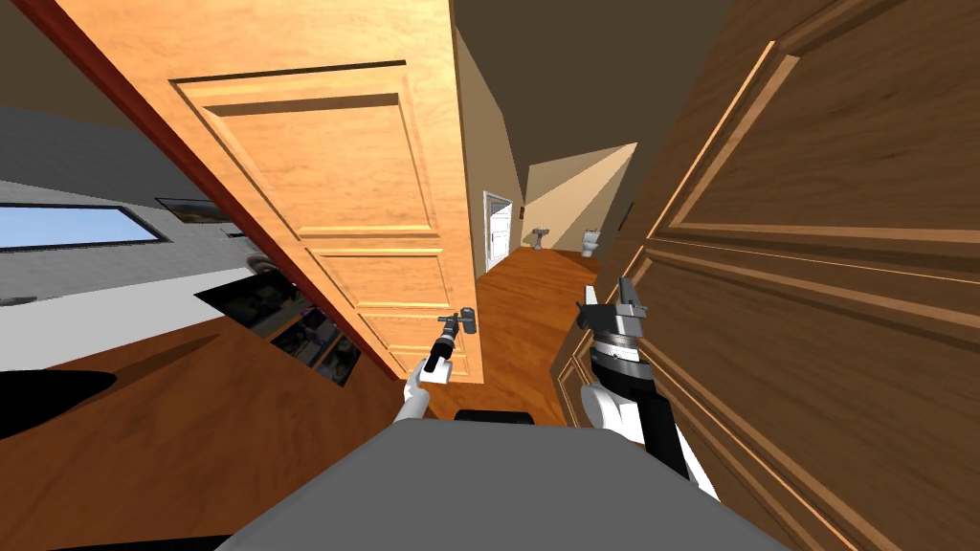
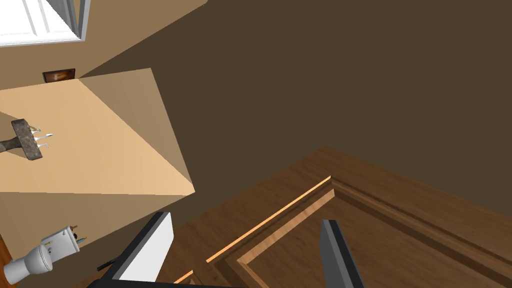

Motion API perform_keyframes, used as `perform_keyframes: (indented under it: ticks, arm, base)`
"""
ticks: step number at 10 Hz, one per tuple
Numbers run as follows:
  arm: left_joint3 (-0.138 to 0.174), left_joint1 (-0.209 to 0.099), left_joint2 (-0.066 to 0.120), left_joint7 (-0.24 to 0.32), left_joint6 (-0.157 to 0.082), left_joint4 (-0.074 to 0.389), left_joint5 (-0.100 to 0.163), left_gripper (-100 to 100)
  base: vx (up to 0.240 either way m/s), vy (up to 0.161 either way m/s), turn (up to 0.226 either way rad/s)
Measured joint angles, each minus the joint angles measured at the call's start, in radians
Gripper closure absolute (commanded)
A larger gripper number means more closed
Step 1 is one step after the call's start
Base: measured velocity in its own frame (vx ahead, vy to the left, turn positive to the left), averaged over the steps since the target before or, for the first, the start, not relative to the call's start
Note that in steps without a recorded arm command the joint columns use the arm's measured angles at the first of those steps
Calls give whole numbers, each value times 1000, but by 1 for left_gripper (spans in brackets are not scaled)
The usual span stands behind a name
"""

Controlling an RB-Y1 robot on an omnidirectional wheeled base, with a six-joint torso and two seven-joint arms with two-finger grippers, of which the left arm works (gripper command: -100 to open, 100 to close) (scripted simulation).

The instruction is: Push the door open

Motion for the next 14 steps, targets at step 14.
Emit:
perform_keyframes:
  ticks: [14]
  arm:
    - [148, 0, -52, -67, 12, -18, -1, 100]
  base:
    - [174, -79, 86]
